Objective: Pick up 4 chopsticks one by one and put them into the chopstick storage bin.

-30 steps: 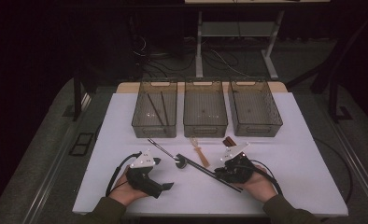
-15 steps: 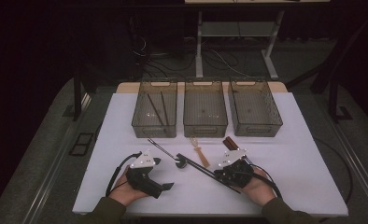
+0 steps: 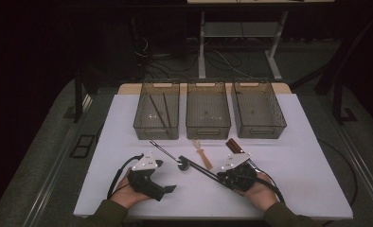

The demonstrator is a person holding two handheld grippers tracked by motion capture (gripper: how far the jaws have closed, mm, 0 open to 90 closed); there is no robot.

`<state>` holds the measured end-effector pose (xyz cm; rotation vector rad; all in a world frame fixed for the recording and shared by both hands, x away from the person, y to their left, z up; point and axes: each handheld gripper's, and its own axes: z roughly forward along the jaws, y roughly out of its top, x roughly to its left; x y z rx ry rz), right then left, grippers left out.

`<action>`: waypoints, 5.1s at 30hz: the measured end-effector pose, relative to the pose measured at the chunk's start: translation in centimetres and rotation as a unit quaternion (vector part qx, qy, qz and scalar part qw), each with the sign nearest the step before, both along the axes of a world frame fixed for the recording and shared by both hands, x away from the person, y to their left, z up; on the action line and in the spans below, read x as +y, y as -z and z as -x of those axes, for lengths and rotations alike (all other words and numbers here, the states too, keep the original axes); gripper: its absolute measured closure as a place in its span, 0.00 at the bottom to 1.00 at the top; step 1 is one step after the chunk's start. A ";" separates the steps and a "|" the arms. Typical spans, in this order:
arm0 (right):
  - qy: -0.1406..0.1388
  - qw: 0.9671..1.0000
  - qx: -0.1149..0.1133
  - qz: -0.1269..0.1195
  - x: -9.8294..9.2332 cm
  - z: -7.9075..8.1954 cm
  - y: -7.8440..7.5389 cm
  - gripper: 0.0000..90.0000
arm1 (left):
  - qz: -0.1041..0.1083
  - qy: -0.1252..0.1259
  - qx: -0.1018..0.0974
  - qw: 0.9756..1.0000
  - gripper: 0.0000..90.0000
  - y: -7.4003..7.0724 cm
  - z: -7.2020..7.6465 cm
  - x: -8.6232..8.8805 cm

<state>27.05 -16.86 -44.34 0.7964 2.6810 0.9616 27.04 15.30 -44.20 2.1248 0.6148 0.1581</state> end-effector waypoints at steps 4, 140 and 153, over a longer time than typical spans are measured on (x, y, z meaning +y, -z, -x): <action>0.002 1.000 0.000 -0.005 -0.1 0.0 0.1 0.95 | 0.001 0.000 0.000 1.000 0.00 0.0 0.0 0.0; 0.064 0.979 -0.067 -0.182 3.2 -10.5 -11.2 0.95 | 0.023 -0.020 0.006 1.000 0.00 -0.1 -0.2 0.3; 0.084 0.980 -0.068 -0.169 6.2 -13.2 -11.3 0.95 | 0.026 -0.018 0.008 0.999 0.00 -0.2 -0.2 0.3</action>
